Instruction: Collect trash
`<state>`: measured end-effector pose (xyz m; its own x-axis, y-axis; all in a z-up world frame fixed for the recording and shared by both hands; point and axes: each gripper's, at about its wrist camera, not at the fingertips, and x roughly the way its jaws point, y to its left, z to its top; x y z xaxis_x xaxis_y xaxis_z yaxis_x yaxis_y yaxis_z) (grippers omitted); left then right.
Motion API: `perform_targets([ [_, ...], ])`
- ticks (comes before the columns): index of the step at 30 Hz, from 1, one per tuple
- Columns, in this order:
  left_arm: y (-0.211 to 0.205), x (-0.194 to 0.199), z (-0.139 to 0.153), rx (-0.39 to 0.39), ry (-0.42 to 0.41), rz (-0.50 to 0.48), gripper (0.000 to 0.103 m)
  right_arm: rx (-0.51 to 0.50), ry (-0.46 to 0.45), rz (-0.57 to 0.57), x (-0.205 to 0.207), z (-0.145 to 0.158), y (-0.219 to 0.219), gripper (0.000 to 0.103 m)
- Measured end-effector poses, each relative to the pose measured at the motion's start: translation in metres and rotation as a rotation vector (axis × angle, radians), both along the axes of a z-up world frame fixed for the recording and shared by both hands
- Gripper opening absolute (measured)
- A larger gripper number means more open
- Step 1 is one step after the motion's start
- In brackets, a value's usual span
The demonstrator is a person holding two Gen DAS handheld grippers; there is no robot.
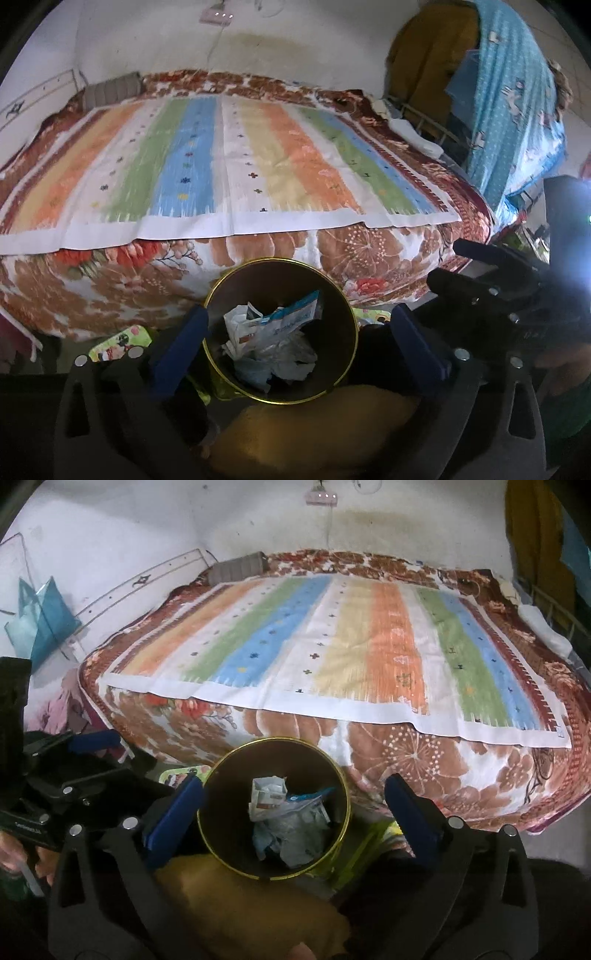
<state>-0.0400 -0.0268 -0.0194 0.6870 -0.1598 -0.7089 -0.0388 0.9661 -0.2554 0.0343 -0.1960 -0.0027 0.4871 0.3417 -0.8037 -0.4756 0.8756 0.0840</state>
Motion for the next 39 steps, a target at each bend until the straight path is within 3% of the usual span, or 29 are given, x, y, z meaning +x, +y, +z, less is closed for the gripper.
perform_targets([
  [3,-0.005,-0.01,-0.007,-0.001,-0.004,-0.004,0.097,0.044,-0.01,0.032,-0.013,-0.006,-0.009,0.094],
  [6,-0.008,-0.008,-0.017,0.054,0.026,0.01,0.097,0.061,-0.015,0.059,-0.018,-0.006,-0.007,0.094],
  [11,0.008,-0.006,-0.016,-0.034,0.005,0.04,0.097,0.085,-0.007,0.049,-0.018,-0.01,-0.009,0.094],
  [15,0.01,-0.003,-0.019,-0.001,0.024,0.075,0.097,0.073,-0.006,0.053,-0.02,-0.012,-0.009,0.094],
  [19,0.009,-0.007,-0.015,-0.004,-0.006,0.057,0.097,0.1,0.016,0.047,-0.016,-0.012,-0.013,0.094],
  [39,0.01,-0.002,-0.025,-0.028,0.023,0.053,0.097,0.104,0.019,0.052,-0.017,-0.013,-0.013,0.094],
])
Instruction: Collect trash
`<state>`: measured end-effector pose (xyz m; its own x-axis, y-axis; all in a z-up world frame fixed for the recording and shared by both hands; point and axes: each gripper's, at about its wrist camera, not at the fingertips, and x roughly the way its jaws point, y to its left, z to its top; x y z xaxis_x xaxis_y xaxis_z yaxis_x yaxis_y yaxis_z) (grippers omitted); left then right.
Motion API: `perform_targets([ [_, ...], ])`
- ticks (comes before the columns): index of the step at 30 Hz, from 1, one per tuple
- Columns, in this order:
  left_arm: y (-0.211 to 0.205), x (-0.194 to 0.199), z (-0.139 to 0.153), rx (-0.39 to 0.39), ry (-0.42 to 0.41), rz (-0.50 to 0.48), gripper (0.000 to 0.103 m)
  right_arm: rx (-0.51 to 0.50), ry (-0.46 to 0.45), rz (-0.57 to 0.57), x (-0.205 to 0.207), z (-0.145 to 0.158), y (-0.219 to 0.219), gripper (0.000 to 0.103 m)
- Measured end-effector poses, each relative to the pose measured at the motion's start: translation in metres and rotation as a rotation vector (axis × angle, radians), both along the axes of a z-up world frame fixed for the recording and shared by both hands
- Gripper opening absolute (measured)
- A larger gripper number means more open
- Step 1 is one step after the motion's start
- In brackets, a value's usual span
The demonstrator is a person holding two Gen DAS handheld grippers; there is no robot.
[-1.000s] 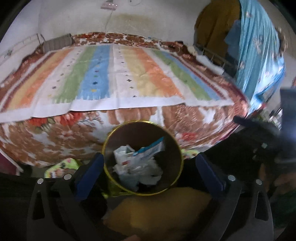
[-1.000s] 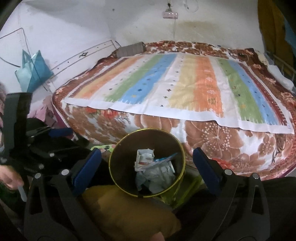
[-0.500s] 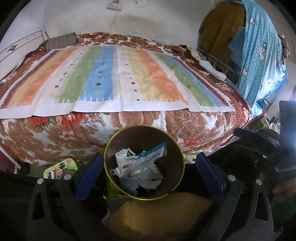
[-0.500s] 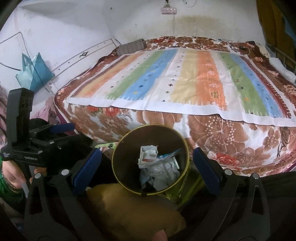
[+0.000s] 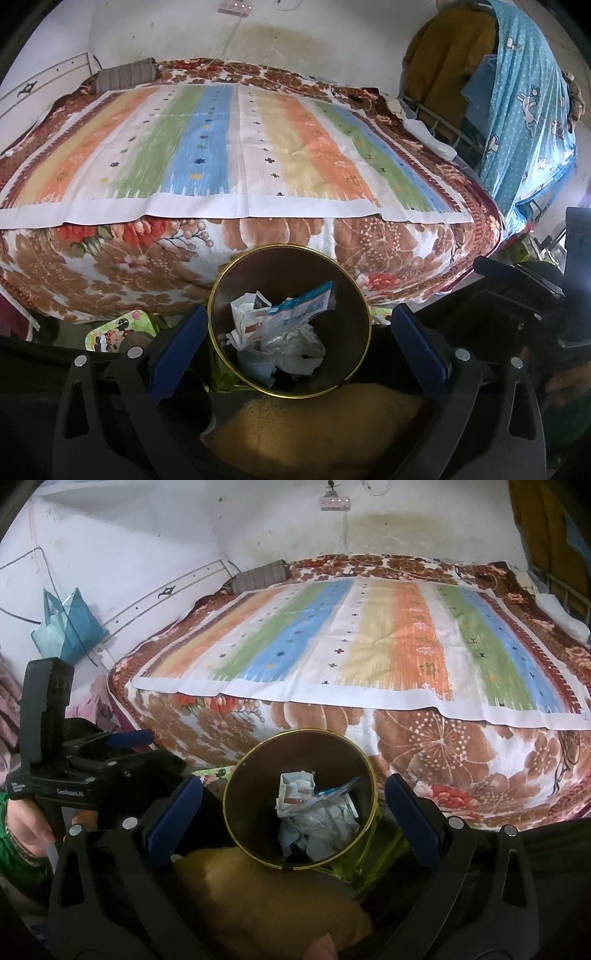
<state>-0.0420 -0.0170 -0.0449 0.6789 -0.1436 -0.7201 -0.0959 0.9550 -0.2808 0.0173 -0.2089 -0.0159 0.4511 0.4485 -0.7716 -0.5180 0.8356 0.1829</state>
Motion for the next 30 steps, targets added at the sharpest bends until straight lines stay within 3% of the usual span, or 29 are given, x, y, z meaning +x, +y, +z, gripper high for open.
perform_targets([
  [30,-0.0024,-0.0008,0.0061,0.022,-0.03,-0.011,0.097,0.019,-0.03,0.032,-0.0064,0.0028,0.002,0.094],
])
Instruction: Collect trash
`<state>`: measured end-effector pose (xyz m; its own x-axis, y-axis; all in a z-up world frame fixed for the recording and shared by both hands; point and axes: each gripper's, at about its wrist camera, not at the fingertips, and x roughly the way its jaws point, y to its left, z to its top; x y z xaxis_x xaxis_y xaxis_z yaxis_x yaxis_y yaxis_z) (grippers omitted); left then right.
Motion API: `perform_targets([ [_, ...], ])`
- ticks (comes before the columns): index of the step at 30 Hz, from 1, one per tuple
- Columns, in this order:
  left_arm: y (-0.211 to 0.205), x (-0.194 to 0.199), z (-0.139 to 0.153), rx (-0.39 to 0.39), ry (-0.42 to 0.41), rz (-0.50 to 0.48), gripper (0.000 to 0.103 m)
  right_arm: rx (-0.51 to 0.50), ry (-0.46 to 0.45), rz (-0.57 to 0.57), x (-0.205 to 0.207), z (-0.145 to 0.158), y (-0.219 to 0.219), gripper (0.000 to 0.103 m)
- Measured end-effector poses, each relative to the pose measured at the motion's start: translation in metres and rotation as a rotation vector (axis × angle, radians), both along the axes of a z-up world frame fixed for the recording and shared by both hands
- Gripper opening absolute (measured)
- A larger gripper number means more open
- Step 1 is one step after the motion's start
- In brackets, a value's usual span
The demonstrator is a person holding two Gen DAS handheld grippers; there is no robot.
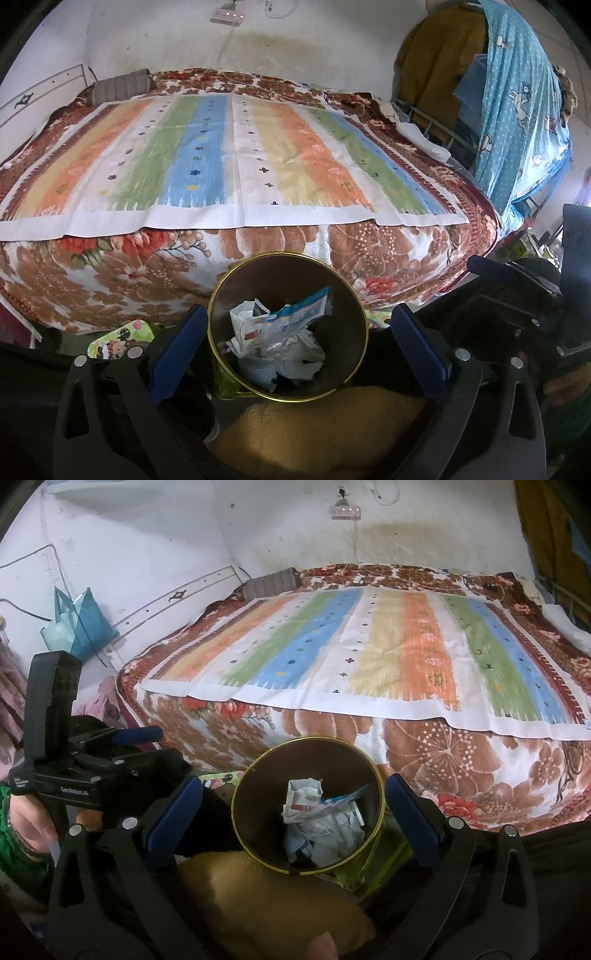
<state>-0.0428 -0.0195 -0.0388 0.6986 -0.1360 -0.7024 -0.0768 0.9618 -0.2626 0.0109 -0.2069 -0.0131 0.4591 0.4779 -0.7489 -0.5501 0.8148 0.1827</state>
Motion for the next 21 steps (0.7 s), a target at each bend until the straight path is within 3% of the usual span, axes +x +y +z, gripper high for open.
perform_targets([
  [21,0.0007,-0.0004,-0.0022,-0.033,0.012,-0.02,0.097,0.012,0.0,0.005,-0.0008,0.0017,0.0038,0.094],
])
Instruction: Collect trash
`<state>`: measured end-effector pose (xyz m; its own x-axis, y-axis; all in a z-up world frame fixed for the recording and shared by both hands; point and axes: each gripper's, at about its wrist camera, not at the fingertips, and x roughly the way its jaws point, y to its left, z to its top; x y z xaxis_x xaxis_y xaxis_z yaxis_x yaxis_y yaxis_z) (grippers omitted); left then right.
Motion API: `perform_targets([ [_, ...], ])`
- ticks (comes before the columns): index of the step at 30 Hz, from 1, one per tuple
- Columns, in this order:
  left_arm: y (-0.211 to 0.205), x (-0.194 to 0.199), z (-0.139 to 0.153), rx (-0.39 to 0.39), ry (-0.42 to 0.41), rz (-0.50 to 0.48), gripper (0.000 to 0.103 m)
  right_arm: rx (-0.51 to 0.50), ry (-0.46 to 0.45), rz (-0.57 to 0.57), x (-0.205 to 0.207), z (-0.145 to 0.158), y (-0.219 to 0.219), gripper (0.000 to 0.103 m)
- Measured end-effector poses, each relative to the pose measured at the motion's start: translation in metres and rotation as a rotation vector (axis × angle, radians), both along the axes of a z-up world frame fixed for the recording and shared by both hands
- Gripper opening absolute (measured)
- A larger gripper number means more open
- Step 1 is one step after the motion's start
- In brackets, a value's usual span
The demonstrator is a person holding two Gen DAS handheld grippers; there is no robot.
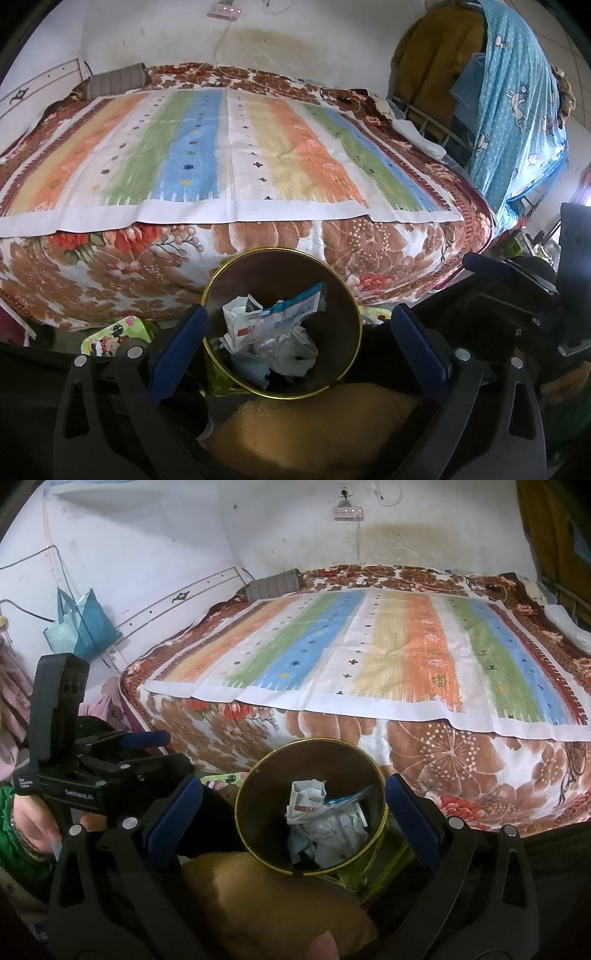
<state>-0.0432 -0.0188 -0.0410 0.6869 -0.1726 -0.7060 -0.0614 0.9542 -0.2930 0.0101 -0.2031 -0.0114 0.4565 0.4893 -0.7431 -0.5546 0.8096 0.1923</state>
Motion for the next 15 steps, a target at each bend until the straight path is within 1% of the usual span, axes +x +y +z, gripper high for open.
perform_targets([
  [4,0.0012,-0.0004,-0.0003,-0.011,0.003,0.0,0.097,0.001,0.001,-0.001,-0.0003,0.0005,0.0002,0.094],
  [10,0.0011,0.0007,-0.0003,0.003,0.006,0.001,0.097,0.002,0.0,-0.001,-0.0002,0.0004,-0.0001,0.094],
  [15,0.005,0.0058,-0.0029,-0.02,0.032,0.009,0.097,0.0,-0.001,0.0,-0.0001,0.0002,-0.0007,0.094],
])
